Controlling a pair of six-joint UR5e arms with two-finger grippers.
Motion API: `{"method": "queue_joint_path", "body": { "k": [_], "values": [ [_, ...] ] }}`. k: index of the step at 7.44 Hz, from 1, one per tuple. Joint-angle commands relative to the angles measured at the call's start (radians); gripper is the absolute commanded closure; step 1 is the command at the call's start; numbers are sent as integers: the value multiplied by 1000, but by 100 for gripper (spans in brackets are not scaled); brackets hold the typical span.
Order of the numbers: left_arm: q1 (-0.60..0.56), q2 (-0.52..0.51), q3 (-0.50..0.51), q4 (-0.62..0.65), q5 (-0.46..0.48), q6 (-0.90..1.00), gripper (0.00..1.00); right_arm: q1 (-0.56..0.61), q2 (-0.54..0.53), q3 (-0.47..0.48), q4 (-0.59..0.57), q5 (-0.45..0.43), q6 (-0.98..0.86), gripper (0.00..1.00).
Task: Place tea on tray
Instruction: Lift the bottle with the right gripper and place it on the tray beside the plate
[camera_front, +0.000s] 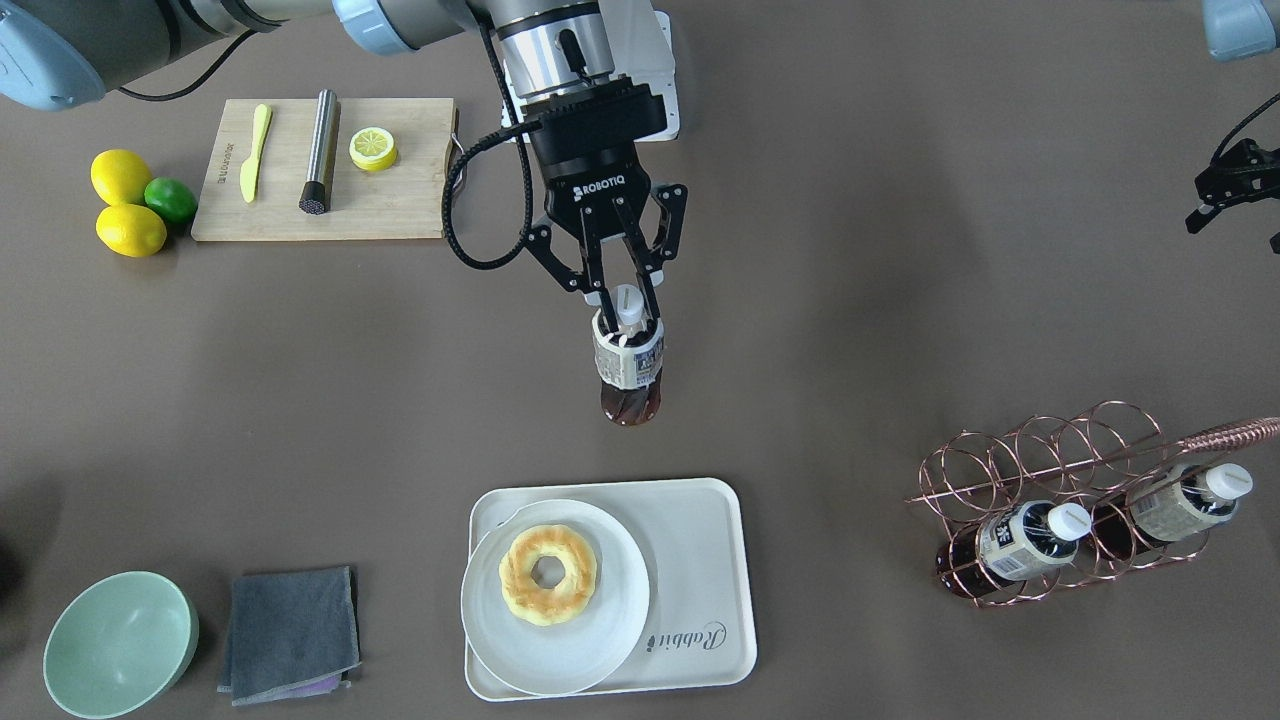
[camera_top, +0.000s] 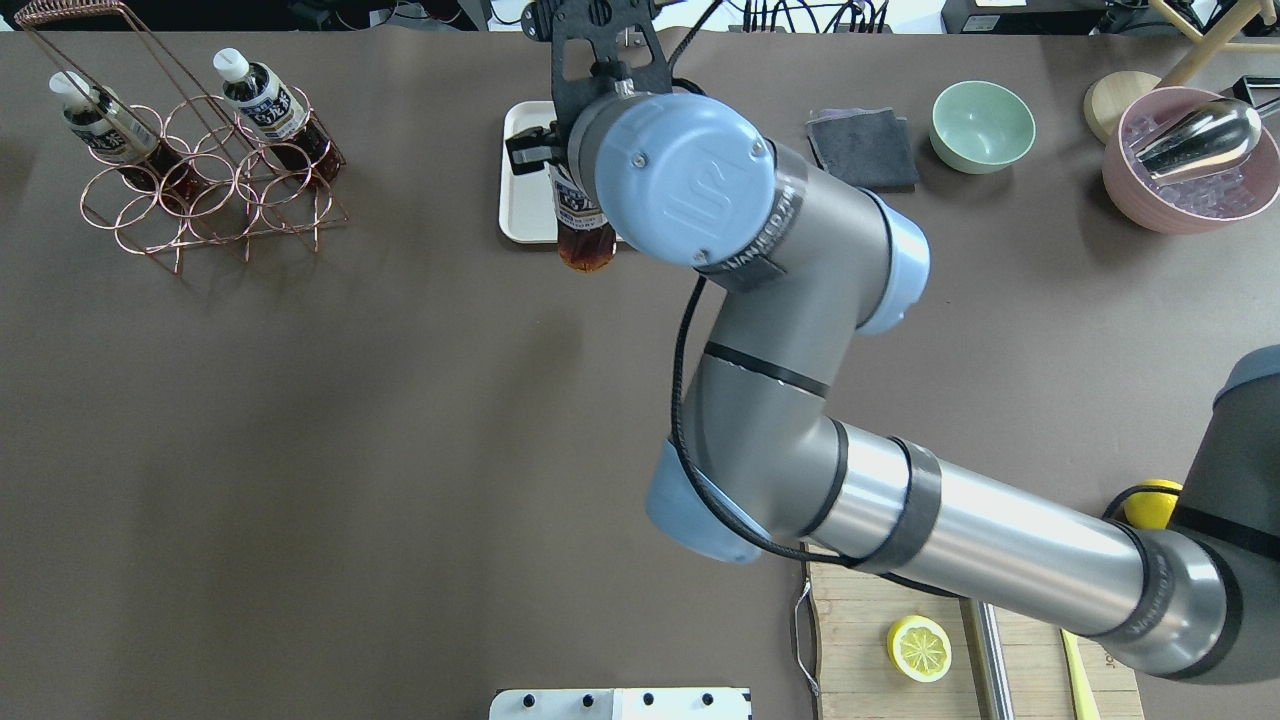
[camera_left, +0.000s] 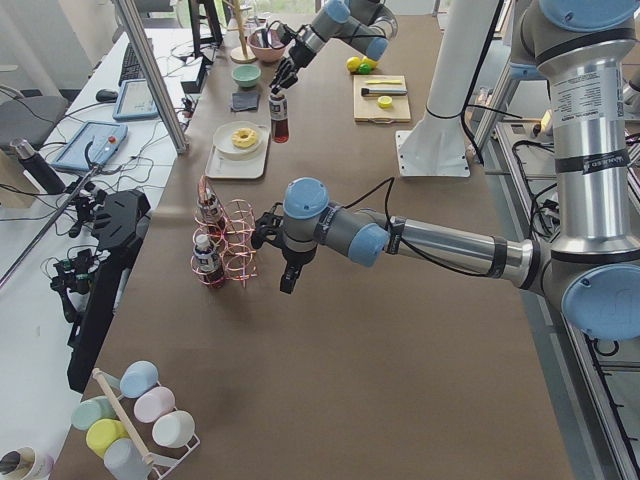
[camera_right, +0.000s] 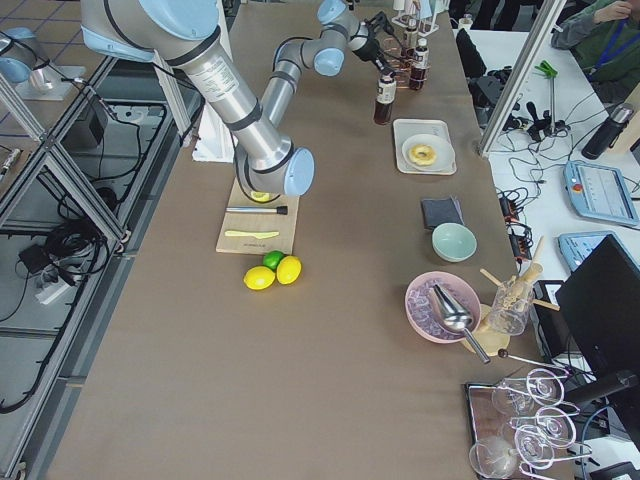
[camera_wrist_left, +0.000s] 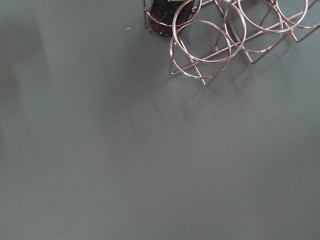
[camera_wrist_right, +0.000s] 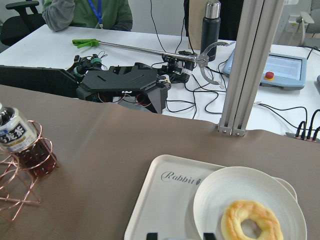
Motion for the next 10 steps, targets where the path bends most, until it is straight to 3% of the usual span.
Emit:
{"method": "queue_joint_path", "body": {
  "k": [1,2,4,5,10],
  "values": [
    [-16,1,-5,3,0,0,1,70,200,-355,113,27,2,100],
    [-24,1,-6,3,0,0,1,80,255,-486,175,27,4,100],
    [-27,1,-8,3,0,0,1,86,292,-573,200,29,5,100],
    [-27,1,-9,3,0,0,1,86,305,-642,274,27,5,100],
    [-27,-1,-11,3,0,0,1,83,300,-693,309,27,5,100]
  ]
}}
